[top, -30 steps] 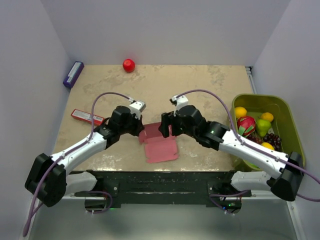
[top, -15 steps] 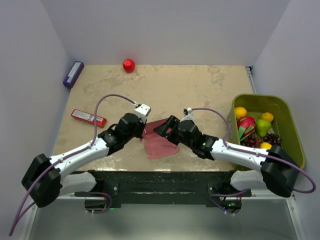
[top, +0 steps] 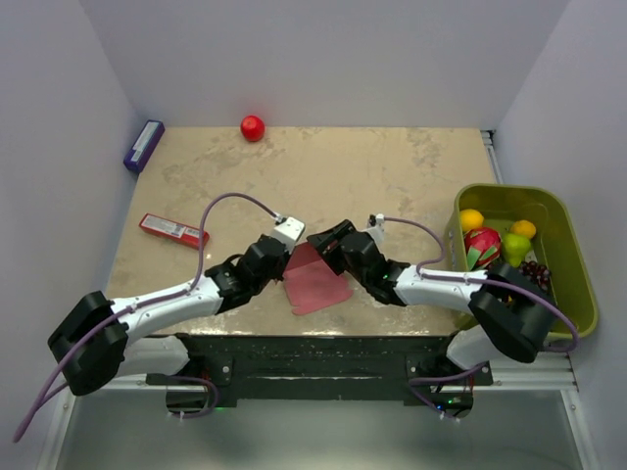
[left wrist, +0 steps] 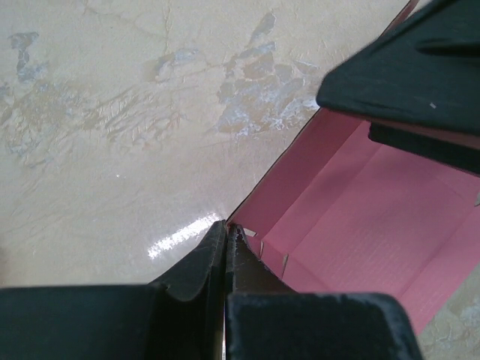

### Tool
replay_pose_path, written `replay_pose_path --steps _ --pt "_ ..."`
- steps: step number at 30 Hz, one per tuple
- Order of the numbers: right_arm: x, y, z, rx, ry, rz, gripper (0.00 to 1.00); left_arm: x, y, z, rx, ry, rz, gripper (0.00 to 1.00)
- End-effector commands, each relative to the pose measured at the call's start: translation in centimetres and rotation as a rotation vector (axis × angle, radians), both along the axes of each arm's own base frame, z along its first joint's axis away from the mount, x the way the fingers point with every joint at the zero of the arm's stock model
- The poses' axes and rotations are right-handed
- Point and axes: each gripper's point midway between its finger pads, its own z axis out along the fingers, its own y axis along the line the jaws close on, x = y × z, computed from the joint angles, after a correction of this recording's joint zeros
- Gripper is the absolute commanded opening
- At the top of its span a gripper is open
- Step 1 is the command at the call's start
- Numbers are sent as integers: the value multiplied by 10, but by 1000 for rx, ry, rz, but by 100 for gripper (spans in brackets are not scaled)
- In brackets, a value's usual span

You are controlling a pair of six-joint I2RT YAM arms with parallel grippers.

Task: Fold the paper box

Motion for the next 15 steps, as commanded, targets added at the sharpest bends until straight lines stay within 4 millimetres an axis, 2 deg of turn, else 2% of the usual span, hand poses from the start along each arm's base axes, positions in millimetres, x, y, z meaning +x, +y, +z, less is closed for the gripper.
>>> replay_pose_path --steps 1,7,11,15 --pt "24 -6 12 78 -38 -101 62 6 -4 11 -8 -81 22 0" --pt "33 -4 2 76 -25 -116 60 1 -7 11 19 -104 10 0" --pt "34 -5 -10 61 -7 -115 55 -2 -9 10 32 -109 -2 0" --pt "33 -6 -18 59 7 -116 41 -4 -11 9 39 -111 -12 0"
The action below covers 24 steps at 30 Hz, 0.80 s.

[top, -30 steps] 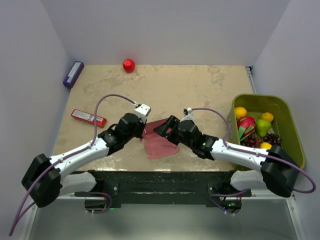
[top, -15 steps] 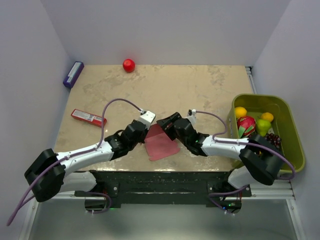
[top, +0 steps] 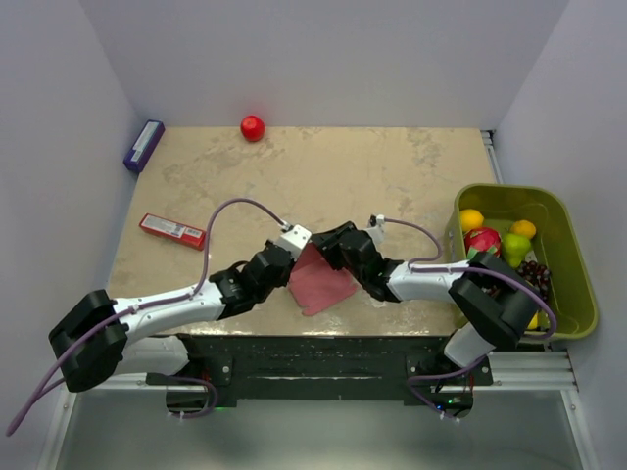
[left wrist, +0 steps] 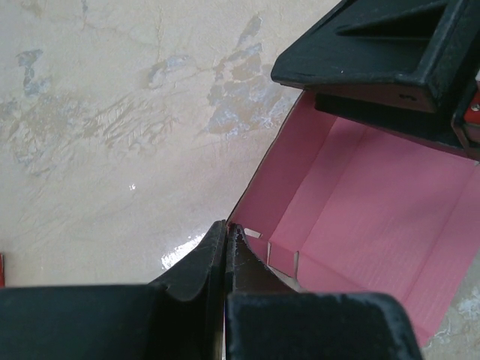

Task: Fold the paper box

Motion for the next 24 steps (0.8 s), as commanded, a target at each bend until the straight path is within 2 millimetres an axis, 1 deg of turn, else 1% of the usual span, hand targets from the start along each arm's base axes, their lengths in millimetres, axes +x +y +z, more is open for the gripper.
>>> replay_pose_path --steps 1,3,4,5,6,7,9,10,11,12,13,14,15,16,17,18,19,20,23,24 --pt "8 -3 3 24 -20 -44 39 4 -2 7 -3 -53 11 0" --pt "7 -4 0 27 -12 -46 34 3 -4 9 -9 -55 1 11" --pt "6 -4 -2 31 -7 -44 30 2 -5 8 -11 -52 -7 14" --pt "6 -4 -5 33 -2 -47 28 0 -8 8 -15 -53 -20 19" --pt "5 -3 -6 41 3 -45 27 -1 -11 10 -28 -54 -35 22" --pt "5 -3 -7 43 3 -45 24 -3 -12 10 -32 -52 -43 29" --pt "4 -3 -10 46 10 -44 22 -5 -16 11 -44 -48 -59 37" --pt "4 -3 -11 46 11 -42 21 -6 -17 12 -52 -45 -65 43" --pt "3 -4 -13 45 15 -45 18 -6 -18 13 -60 -44 -70 46" --pt "2 -4 -13 52 18 -46 17 -8 -20 16 -73 -42 -80 50" --pt "1 -5 -15 50 20 -46 15 -9 -21 19 -92 -41 -82 57" --pt "1 -6 -16 52 21 -48 11 -10 -22 22 -106 -41 -87 61" --pt "1 -6 -14 55 17 -50 10 -13 -25 31 -139 -47 -102 64" --pt "0 -6 -16 53 21 -47 9 -15 -26 34 -163 -45 -103 70" --pt "0 -7 -15 53 20 -48 6 -16 -27 39 -187 -46 -107 73" --pt "0 -7 -14 56 17 -46 2 -21 -29 49 -228 -50 -126 75" --pt "0 -7 -14 58 16 -47 0 -23 -28 52 -258 -43 -120 78" --pt "-1 -7 -15 58 18 -46 0 -26 -26 59 -290 -47 -116 79" --pt "-2 -9 -14 62 14 -45 0 -30 -16 57 -366 -15 -52 84" --pt "-3 -10 -15 62 15 -46 0 -32 -5 52 -375 -7 -9 85"
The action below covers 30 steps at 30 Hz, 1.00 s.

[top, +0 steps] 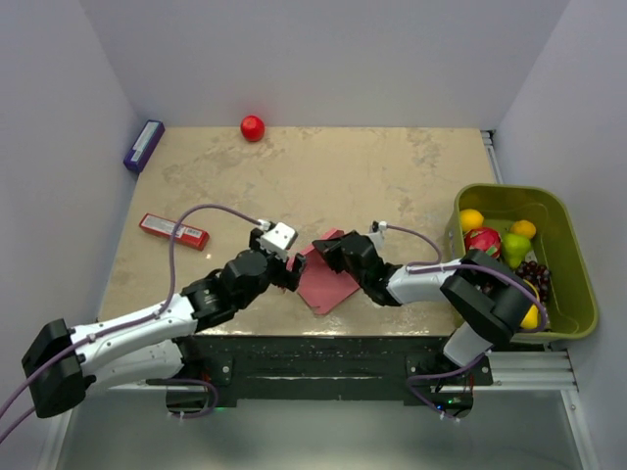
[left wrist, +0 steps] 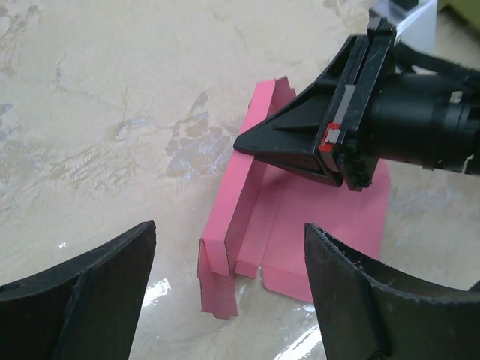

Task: Fold the paper box

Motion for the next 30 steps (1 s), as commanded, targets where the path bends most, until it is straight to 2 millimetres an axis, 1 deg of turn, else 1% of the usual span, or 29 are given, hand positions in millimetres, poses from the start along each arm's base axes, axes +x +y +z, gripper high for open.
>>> replay_pose_path --steps 1,2,3,4,7,11,12,13,16,19,21,23,24,26,29,30 --pt "-2 -12 -6 -22 2 -24 0 -6 20 -7 -168 98 135 87" --pt "-3 -12 -4 -22 -2 -25 0 -4 28 -10 -196 117 177 88" --pt "-4 -13 -5 -24 -1 -23 0 -6 40 -22 -200 160 221 90" --pt "-4 -14 -3 -20 -6 -25 0 2 54 -26 -255 199 299 91" --pt "-5 -15 -2 -21 -11 -22 0 2 72 -48 -280 270 360 92" --pt "-6 -14 1 -22 -21 -11 0 -2 78 -83 -218 352 412 91" --pt "-6 -15 1 -25 -21 -12 0 -3 79 -86 -219 358 417 91" --pt "-6 -15 1 -23 -22 -13 0 -2 78 -87 -222 358 415 91" --pt "-8 -16 -2 -30 -22 -10 0 1 66 -85 -255 335 358 89" --pt "-9 -18 -5 -24 -20 -11 0 1 54 -90 -247 350 298 87" --pt "-9 -18 -6 -26 -22 -11 0 1 43 -92 -261 359 246 83" --pt "-8 -19 -6 -31 -26 -15 0 2 32 -90 -285 356 211 82" --pt "-9 -19 -7 -34 -26 -12 0 4 29 -88 -293 352 204 79" --pt "-9 -20 -7 -34 -27 -15 0 5 23 -87 -301 350 193 78" --pt "-10 -22 -7 -34 -26 -20 0 3 13 -86 -312 348 169 76" --pt "-11 -23 -9 -41 -26 -22 0 0 9 -86 -310 349 153 76"
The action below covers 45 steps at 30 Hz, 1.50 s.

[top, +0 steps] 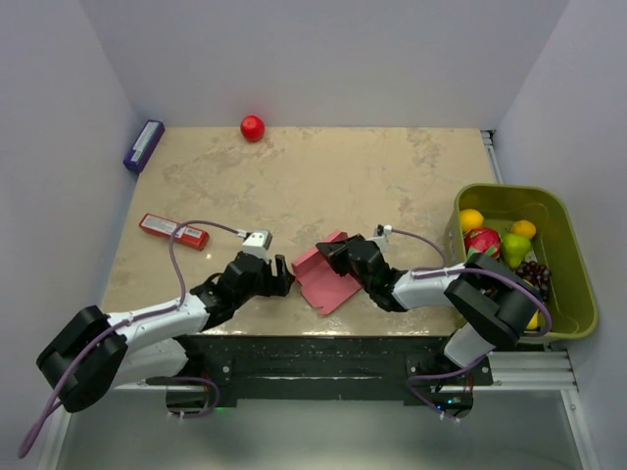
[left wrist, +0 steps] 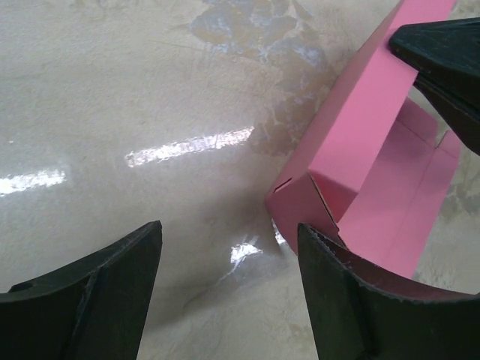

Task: Fold the paper box

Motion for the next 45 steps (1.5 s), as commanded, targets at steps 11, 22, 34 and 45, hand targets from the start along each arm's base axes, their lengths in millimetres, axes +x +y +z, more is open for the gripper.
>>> replay_pose_path --steps 11,22,34,45 --pt "-5 -16 -12 -61 0 -20 0 2 -35 20 -70 -134 -34 77" --pt "-10 -23 -16 -85 -38 -11 0 9 -32 23 -54 -269 -29 73" --pt "-16 -32 -21 -66 -125 -1 0 -1 -40 16 -6 -349 -116 74" --pt "-19 -34 -27 -80 -150 17 0 1 -51 15 20 -384 -77 74"
